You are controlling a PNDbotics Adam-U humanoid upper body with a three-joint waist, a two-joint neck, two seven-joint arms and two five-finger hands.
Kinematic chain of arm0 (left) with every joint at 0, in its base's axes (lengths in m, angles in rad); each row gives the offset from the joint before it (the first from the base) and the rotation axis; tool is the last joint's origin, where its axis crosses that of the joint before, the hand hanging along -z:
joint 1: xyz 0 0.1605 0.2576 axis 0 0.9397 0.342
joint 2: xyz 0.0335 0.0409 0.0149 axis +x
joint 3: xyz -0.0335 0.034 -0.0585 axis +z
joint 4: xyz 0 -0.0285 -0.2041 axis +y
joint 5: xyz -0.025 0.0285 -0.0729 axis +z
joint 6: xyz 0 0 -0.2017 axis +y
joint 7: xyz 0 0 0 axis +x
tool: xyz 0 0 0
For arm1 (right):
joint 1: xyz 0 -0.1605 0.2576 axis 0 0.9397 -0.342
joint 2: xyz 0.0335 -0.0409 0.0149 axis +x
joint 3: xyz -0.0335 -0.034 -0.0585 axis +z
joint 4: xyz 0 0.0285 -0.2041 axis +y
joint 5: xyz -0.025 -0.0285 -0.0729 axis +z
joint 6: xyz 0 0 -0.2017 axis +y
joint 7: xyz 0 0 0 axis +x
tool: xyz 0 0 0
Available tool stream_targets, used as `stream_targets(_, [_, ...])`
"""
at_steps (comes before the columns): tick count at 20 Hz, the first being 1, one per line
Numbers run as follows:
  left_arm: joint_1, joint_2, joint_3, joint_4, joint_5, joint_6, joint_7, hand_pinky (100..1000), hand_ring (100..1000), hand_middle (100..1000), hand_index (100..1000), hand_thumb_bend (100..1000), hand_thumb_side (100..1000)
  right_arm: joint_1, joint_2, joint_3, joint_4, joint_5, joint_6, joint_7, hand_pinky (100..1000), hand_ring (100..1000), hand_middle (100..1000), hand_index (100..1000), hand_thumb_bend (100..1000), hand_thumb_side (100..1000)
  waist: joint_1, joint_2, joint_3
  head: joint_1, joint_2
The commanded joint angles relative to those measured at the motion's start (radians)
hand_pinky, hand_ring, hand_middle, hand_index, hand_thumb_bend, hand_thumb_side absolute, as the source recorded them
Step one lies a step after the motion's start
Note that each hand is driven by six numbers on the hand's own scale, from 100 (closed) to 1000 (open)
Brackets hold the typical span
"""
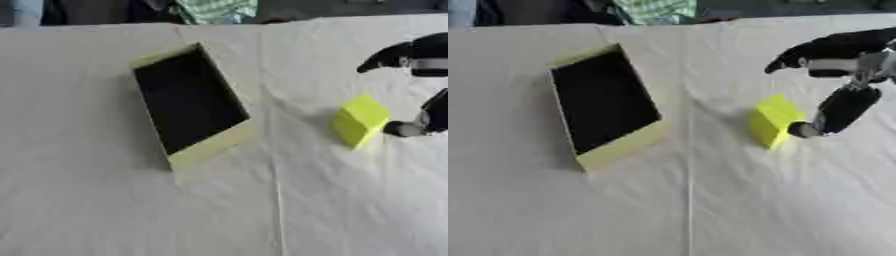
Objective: Pick up objects on the table and place them in the box.
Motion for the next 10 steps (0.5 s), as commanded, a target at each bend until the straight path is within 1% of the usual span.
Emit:
stream_targets(1, [-0.005,0.033,0.002,-0.02,0.002,-0.002,-0.004,656,569,554,706,100,765,-0.018,-0.036,-0.006,0.007,-0.008,0.005,0.003,948,1000,1000,1000,397,290,-0.012,-0.034,0.003,-0.003,-0.008])
stream_targets(5, [-0.005,0.033,0.002,-0.02,0.002,-0.001,-0.005,655,570,554,706,100,765,-0.034,-0.032,0.005,0.037,0.003,-0.005,0.012,949,1000,1000,1000,403,275,-0.013,-0.032,0.005,-0.005,-0.009])
stream_targets(10, [-0.006,0.034,0.002,-0.02,0.003,-0.002,-0.005,655,570,555,706,100,766,-0.047,-0.027,0.013,0.059,0.014,-0.015,0.014,946,1000,1000,1000,410,277,-0.012,-0.032,0.006,-0.008,-0.01])
